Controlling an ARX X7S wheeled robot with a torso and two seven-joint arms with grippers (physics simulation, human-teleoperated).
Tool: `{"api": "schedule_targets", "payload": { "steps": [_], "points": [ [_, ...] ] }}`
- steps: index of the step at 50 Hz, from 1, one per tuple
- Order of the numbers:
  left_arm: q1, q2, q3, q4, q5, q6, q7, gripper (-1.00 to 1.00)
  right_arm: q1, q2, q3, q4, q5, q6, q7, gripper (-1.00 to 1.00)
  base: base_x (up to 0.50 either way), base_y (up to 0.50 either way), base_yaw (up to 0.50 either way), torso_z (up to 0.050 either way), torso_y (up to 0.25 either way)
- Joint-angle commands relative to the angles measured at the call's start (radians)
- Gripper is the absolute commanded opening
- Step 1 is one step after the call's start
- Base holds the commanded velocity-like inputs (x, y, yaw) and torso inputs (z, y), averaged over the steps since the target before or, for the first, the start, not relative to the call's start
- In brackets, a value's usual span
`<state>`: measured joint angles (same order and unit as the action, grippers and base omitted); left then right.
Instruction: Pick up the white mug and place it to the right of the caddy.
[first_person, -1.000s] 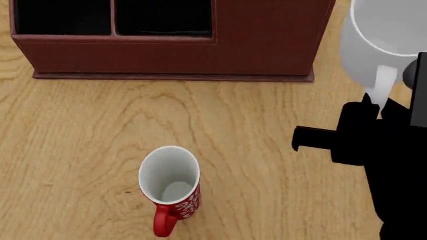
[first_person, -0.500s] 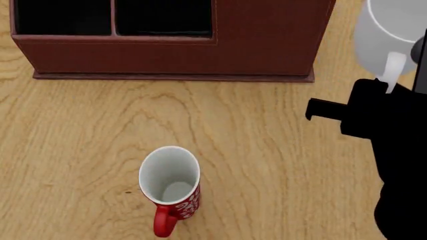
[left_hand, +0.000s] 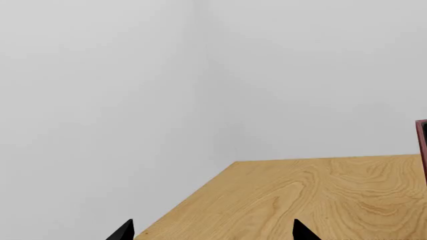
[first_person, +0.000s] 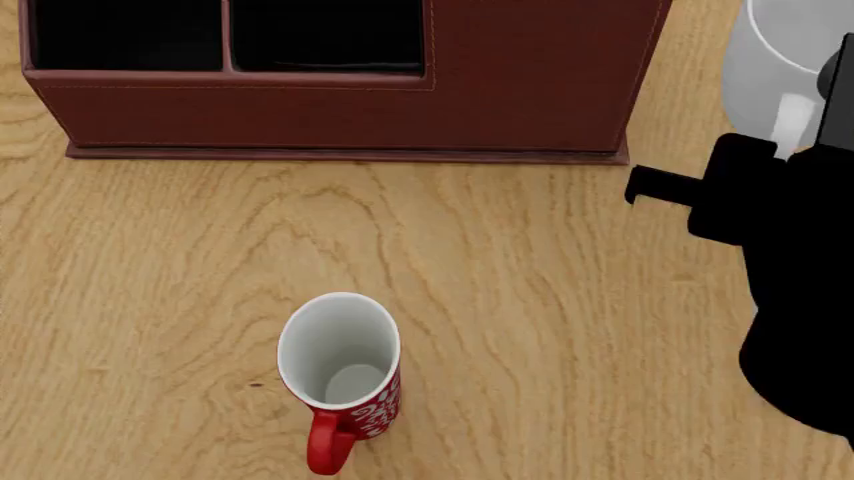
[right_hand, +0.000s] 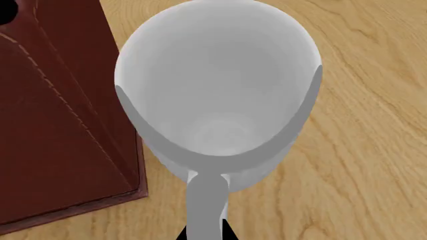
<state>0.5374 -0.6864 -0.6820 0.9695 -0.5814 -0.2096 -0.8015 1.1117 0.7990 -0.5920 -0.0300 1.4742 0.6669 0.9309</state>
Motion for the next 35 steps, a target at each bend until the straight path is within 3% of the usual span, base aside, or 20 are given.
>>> {"api": "schedule_targets", "payload": {
  "steps": [1, 35],
  "points": [
    [-0.005, -0.004, 0.004, 0.002, -0.001, -0.008, -0.004, 1.00, 0.046, -0.045, -0.016, 0.098, -0.065, 0.014, -0.033, -1.00, 0.00, 0.00, 0.00, 0.000, 0.000],
    [-0.007, -0.014, 0.013, 0.009, 0.004, -0.026, -0.019, 1.00, 0.119, -0.159, -0.081, 0.401, -0.188, -0.022, -0.161, -1.00, 0.00, 0.00, 0.00, 0.000, 0.001]
  ]
}}
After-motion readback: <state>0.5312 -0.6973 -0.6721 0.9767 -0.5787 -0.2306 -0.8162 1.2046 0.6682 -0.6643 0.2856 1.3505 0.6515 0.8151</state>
